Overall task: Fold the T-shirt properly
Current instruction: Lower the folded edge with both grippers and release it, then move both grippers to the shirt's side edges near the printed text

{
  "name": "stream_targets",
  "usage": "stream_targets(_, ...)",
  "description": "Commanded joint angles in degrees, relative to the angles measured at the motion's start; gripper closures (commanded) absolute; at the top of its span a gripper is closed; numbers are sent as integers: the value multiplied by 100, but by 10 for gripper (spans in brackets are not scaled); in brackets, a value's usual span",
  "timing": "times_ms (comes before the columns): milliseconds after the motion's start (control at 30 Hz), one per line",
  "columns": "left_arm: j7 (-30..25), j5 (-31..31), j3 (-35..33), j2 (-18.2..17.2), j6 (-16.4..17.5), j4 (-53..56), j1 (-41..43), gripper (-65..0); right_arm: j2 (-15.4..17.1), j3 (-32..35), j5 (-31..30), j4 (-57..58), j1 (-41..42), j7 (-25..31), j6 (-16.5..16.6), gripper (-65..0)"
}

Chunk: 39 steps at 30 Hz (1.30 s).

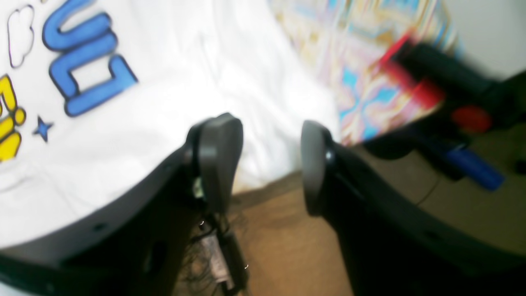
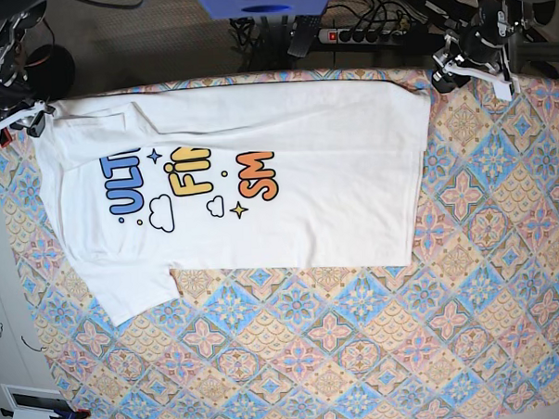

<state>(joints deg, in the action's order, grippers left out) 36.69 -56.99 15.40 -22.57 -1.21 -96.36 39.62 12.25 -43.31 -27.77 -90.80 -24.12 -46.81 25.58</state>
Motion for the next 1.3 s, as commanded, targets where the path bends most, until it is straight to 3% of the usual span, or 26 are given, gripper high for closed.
stream_targets(0,-34,-55,65,-121,82,-162,-1,-324,107,-51,-76,-190,-1,105,22,-255)
stream_targets(133,-7,-46,29,-350,82,-171,-423,-324,107,-43,-67,-269,34,-159,22,-255)
stream_targets(233,309,51,29,-455,82,-171,-775,-323,116,-43,-67,-278,465,-440,22,-254)
stream_targets(533,1013,939,21,-367,82,-145,-2155,-323,142,1,-58,-207,1599,-1012,22,-255)
stream_targets(733,1224,1413,21,-130,99,611,-3113,-323,142,713,698,241,2276,-994,22,-255)
stream_targets(1000,1127,2011,-533,-7,99,1746,-4203,-324,151,1338,944,1234,3005,-537,22,-255)
stream_targets(1267,107,2424,-1483,2,99,2554,-4678,-324,520,1663,944,2140,3208,-1,22,-253)
